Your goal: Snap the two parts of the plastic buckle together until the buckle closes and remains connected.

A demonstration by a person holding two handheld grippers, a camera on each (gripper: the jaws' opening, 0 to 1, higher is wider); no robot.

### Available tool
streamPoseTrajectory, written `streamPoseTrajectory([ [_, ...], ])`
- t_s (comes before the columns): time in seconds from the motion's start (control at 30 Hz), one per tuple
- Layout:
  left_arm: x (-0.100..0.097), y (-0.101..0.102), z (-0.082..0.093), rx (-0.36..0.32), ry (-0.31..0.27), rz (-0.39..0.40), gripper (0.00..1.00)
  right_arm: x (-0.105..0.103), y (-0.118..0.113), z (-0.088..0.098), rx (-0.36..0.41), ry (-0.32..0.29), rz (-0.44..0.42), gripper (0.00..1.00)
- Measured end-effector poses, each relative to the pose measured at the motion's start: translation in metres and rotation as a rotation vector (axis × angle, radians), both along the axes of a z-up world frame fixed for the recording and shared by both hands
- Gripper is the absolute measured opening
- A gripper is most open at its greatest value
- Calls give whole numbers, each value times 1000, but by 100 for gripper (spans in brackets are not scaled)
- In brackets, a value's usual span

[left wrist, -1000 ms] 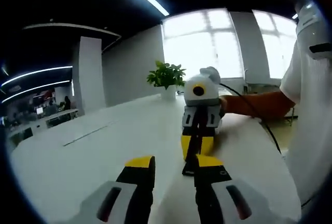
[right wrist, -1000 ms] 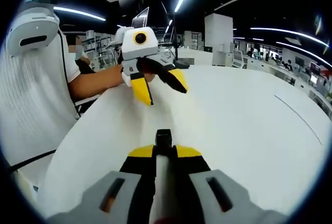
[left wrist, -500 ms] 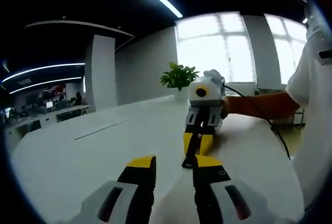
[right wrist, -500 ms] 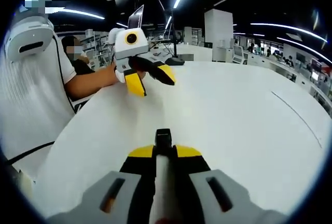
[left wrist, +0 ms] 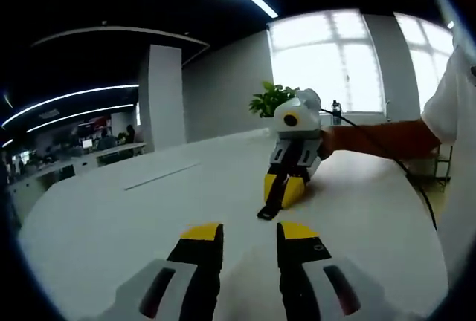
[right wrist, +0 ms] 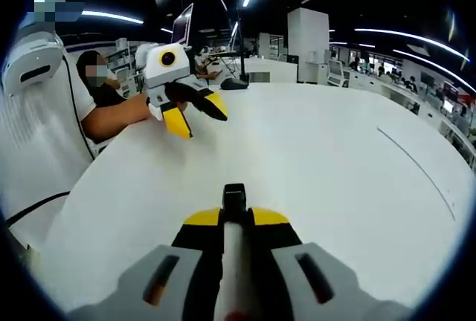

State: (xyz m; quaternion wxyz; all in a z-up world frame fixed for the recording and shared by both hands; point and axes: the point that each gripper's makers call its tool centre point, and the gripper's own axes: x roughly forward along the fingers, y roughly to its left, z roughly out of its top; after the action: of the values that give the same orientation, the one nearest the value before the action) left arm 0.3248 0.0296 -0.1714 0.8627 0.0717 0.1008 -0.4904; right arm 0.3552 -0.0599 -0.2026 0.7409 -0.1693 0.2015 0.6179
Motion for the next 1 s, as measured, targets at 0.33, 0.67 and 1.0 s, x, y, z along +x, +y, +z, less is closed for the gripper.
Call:
streamPoseTrajectory([
  [0.33,4,4,-1,-5,15,37,39,25,-6,0,-8,11,-15,12],
  [0.67,8,10,-11,16,65,83,41,52,-4,0,-10,31,-15,12],
  [1.0,10,13,-12,21,66,107,41,66,-8,1,-36,23,-4,12],
])
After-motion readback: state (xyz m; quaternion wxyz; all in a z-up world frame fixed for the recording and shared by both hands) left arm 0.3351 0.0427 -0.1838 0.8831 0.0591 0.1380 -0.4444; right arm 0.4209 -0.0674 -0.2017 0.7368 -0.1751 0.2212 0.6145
